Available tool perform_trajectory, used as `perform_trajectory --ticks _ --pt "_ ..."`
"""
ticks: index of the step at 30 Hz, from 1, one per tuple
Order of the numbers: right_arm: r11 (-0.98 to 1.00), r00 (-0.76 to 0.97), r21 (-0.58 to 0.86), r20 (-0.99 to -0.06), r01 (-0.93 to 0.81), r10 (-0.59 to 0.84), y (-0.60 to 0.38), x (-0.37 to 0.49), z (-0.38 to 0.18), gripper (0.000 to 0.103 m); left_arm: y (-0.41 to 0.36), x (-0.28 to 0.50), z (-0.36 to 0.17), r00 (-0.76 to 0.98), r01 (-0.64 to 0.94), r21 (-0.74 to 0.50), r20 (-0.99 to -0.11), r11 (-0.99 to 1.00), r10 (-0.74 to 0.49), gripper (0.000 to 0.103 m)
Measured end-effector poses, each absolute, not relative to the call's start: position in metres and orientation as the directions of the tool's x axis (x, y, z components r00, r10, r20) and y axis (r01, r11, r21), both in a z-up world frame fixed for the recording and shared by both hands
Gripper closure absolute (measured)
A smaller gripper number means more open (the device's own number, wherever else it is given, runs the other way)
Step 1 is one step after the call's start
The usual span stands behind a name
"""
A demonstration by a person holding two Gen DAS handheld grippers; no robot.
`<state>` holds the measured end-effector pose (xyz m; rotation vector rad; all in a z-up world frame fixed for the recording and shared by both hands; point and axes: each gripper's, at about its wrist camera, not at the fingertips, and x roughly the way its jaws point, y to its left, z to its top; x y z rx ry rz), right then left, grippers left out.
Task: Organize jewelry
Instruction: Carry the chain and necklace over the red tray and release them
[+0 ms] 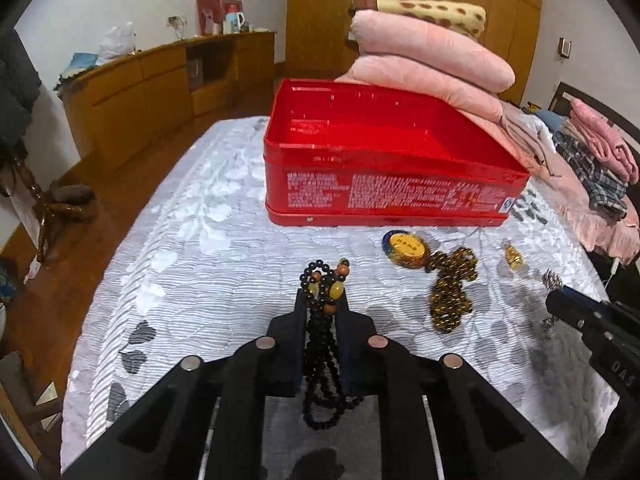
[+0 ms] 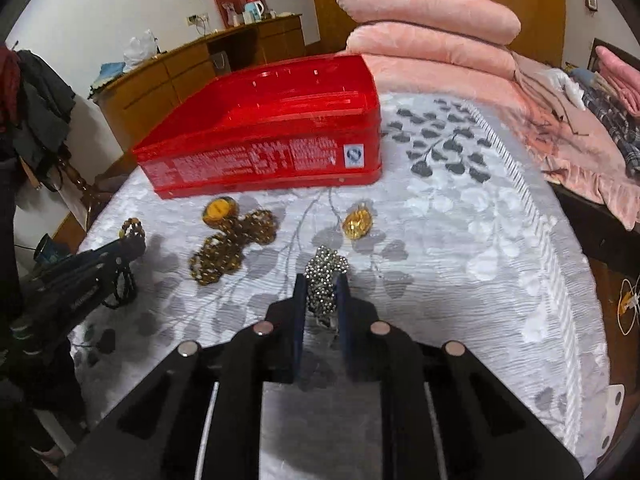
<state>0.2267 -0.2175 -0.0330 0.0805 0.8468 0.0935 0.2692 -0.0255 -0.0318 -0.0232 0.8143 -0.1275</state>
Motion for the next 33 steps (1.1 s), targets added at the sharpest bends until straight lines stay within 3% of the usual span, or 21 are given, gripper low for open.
perform_trajectory --ticks 21,33 --pt "0.993 0.771 0.066 -0.626 -0.096 0.116 -0.2 0.264 0.022 0.089 -0.04 0.293 0.025 0.789 0.127 -0.074 -0.597 0.989 -0.146 0.089" --pt "0.992 0.783 0.077 -0.61 -0.099 0.125 -0.203 0.343 0.048 0.089 -0.046 0.37 0.061 0.833 0.138 -0.119 -0.524 0.983 -0.18 0.089"
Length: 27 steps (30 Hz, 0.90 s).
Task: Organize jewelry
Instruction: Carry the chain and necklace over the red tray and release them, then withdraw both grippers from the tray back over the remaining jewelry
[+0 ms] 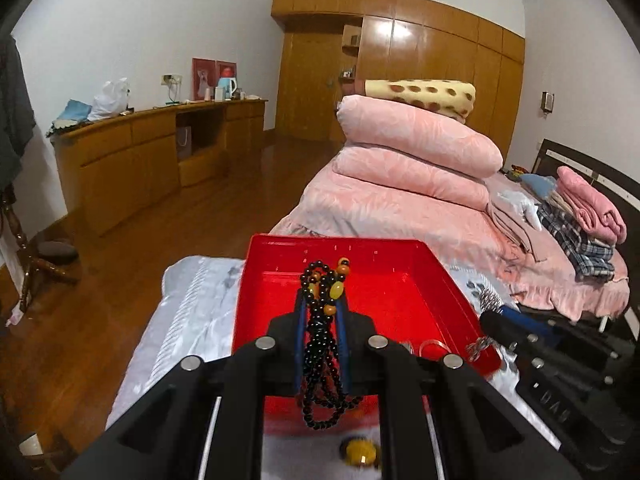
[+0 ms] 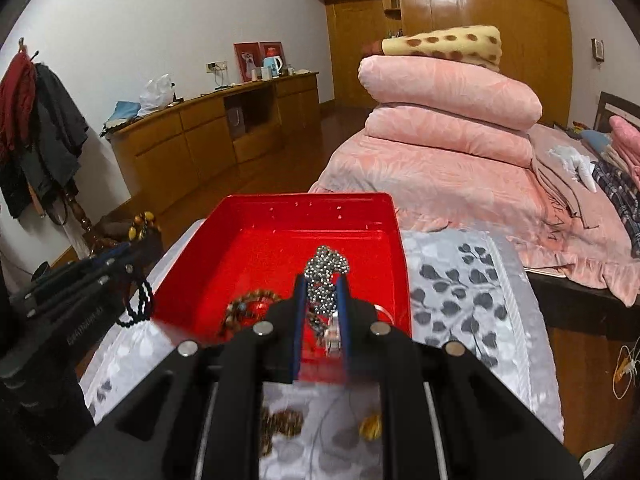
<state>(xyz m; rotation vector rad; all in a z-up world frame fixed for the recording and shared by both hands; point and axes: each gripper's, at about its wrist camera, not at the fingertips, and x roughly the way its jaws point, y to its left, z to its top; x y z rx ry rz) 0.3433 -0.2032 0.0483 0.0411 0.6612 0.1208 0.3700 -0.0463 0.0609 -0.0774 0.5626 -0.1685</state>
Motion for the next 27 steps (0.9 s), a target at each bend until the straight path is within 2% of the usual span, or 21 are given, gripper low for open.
perform_trajectory --ticks 9,11,12,14,15,19,21,24,27 --pt "0.993 0.742 0.074 -0.66 -0.093 0.119 -0.199 0.385 0.019 0.089 -0.053 0.404 0.032 0.805 0.139 -0.102 -0.567 0.985 -0.172 0.089" --pt "0.993 0.739 0.07 -0.663 -0.091 0.114 -0.2 0.388 0.014 0.086 -0.051 0.407 0.028 0.799 0.135 -0.101 -0.578 0.986 -0.169 0.086" --pt "0.995 0.742 0.063 -0.662 -0.084 0.104 -0.2 0.389 0.012 0.085 -0.051 0.408 0.026 0.795 0.133 -0.098 -0.584 0.986 -0.165 0.078" --pt "0.996 0.75 0.053 -0.655 -0.071 0.089 -0.202 0.388 0.011 0.079 -0.05 0.408 0.025 0.798 0.129 -0.095 -0.581 0.987 -0.16 0.07" --pt "0.996 0.754 0.052 -0.651 -0.068 0.085 -0.203 0.388 0.012 0.07 -0.05 0.407 0.026 0.801 0.13 -0.093 -0.577 0.987 -0.16 0.069" --pt "0.997 0.767 0.053 -0.637 -0.052 0.074 -0.21 0.384 0.016 0.069 -0.046 0.4 0.031 0.813 0.127 -0.097 -0.56 0.987 -0.16 0.064" --pt "0.997 0.779 0.063 -0.623 -0.043 0.072 -0.215 0.38 0.02 0.067 -0.044 0.393 0.035 0.826 0.124 -0.1 -0.54 0.987 -0.159 0.053" --pt "0.998 0.797 0.063 -0.601 -0.024 0.058 -0.22 0.369 0.027 0.056 -0.041 0.382 0.041 0.844 0.122 -0.095 -0.514 0.988 -0.153 0.042" --pt "0.998 0.812 0.053 -0.581 -0.016 0.044 -0.223 0.352 0.031 0.046 -0.041 0.367 0.045 0.852 0.129 -0.089 -0.499 0.988 -0.156 0.036"
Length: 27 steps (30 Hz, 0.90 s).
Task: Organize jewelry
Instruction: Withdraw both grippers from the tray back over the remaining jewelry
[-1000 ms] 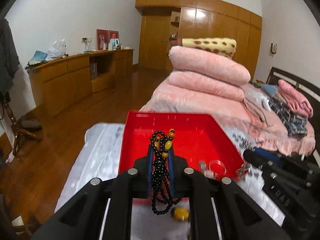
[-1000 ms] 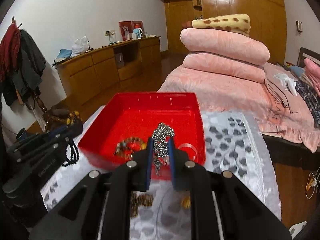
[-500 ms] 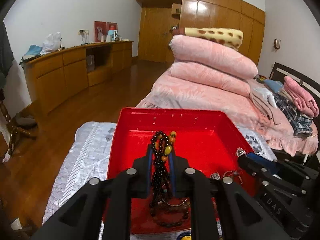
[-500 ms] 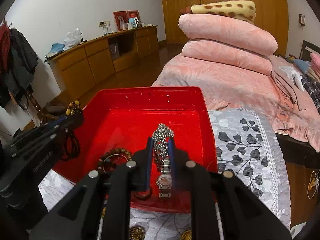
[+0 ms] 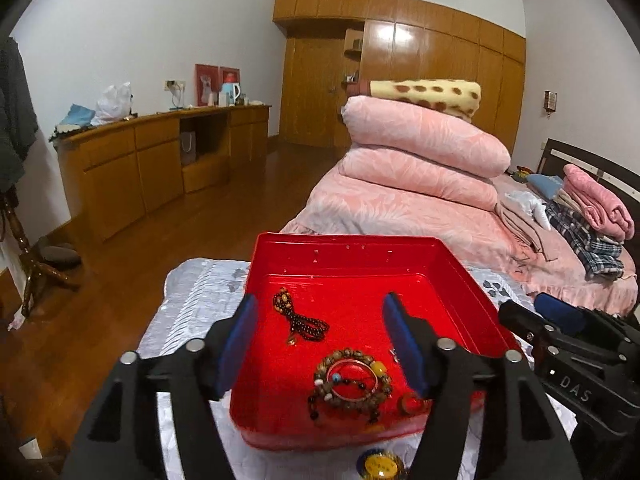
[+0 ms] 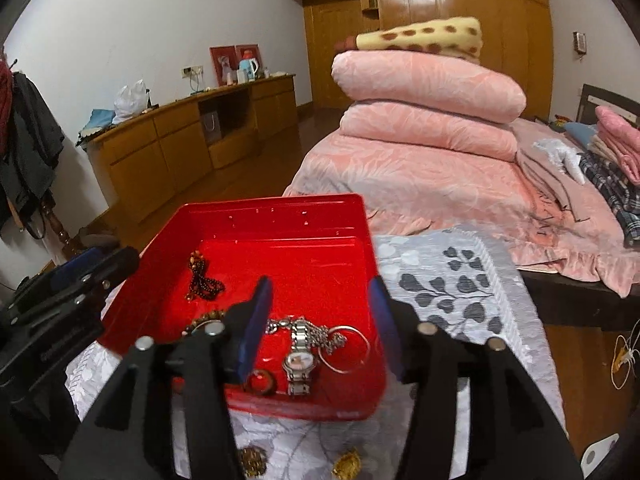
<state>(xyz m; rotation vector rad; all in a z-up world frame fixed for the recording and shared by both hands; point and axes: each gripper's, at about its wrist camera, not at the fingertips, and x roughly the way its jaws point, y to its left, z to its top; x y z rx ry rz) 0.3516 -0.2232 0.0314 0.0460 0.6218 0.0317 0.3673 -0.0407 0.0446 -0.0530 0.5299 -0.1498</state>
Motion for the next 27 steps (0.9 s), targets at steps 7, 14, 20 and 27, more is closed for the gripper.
perform_trajectory --ticks 7,14,20,27 --pt "1.0 0.832 0.027 -0.554 -0.01 0.023 -0.224 0.308 0.033 0.03 -0.041 0.327 0.046 0.864 0.149 -0.063 -0.478 0.987 -0.161 0.028" --pt "0.999 0.832 0.021 -0.554 -0.027 0.034 -0.223 0.268 0.031 0.027 -0.035 0.293 0.036 0.851 0.137 -0.069 -0.502 0.988 -0.153 0.027" --pt "0.999 0.801 0.024 -0.598 -0.023 0.033 -0.222 0.251 0.013 0.027 -0.032 0.28 0.023 0.816 0.125 -0.093 -0.556 0.988 -0.156 0.027" --pt "0.999 0.76 0.038 -0.649 0.003 0.023 -0.228 0.241 -0.009 0.027 -0.036 0.269 0.003 0.774 0.114 -0.097 -0.615 0.989 -0.15 0.027"
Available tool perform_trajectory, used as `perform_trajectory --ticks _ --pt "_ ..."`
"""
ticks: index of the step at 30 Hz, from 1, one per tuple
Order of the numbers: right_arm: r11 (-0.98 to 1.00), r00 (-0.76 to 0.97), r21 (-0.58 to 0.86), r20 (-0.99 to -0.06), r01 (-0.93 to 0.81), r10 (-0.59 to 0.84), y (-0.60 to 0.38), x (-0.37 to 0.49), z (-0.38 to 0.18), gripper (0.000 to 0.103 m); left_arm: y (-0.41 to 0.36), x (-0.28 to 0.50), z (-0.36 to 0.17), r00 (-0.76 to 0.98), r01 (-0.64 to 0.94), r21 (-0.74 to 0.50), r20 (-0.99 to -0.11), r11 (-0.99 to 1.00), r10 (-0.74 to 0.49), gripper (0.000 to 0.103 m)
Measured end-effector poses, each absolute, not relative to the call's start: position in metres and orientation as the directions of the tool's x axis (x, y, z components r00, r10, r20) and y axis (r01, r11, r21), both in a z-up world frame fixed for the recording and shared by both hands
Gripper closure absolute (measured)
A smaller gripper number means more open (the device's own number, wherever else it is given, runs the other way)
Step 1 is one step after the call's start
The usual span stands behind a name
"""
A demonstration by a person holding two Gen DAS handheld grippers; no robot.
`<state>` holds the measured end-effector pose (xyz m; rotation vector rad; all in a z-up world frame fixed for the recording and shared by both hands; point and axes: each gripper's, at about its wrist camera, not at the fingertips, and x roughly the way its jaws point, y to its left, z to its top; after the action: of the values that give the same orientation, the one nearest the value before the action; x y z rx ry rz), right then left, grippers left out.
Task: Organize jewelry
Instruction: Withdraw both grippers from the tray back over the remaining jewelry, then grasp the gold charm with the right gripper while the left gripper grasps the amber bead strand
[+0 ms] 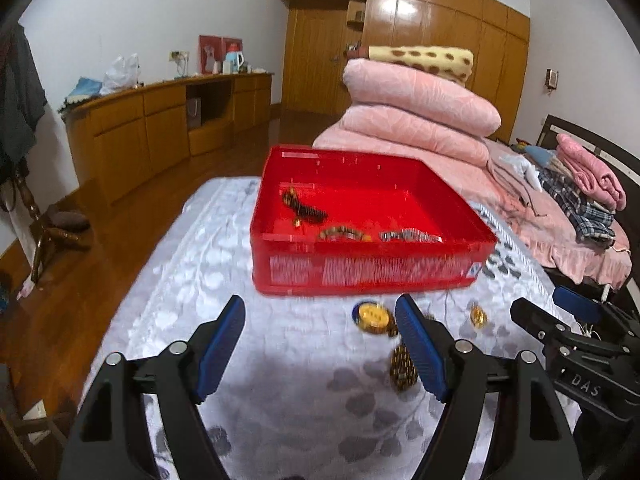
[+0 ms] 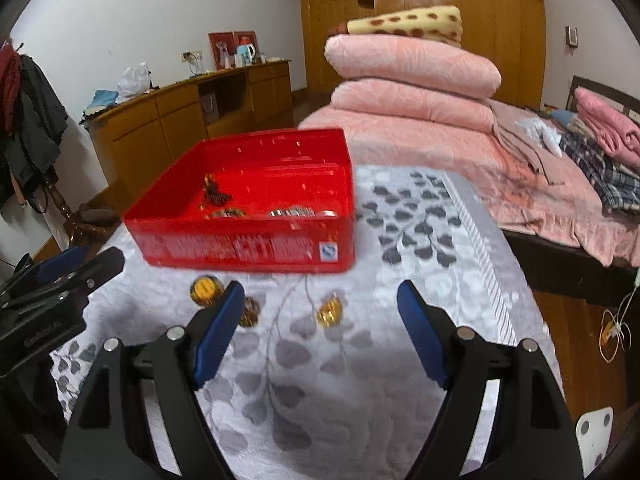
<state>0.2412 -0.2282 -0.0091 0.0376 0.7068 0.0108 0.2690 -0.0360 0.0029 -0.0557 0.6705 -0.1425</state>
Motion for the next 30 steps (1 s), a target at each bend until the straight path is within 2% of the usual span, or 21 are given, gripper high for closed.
perform_trajectory --ticks 6,16,30 --pt "1.0 0.696 0.012 -0.718 0.022 -0.006 -0.228 0.247 -0.035 0.028 -0.042 0.27 -0.017 0.735 0.108 -0.091 -0.663 0.99 -0.141 0.027" --pt "0.998 0.603 0.06 -0.797 0.028 0.031 -0.234 0.274 -0.063 0.059 -0.047 0.276 -0.032 0.708 0.109 -0.082 -0.693 0.991 -0.135 0.027" --pt "0.999 0.605 0.009 -0.796 0.046 -0.021 -0.233 0.298 -0.065 0.073 -0.052 0.286 -0.036 0.69 0.106 -0.092 -0.71 0.99 -0.14 0.027"
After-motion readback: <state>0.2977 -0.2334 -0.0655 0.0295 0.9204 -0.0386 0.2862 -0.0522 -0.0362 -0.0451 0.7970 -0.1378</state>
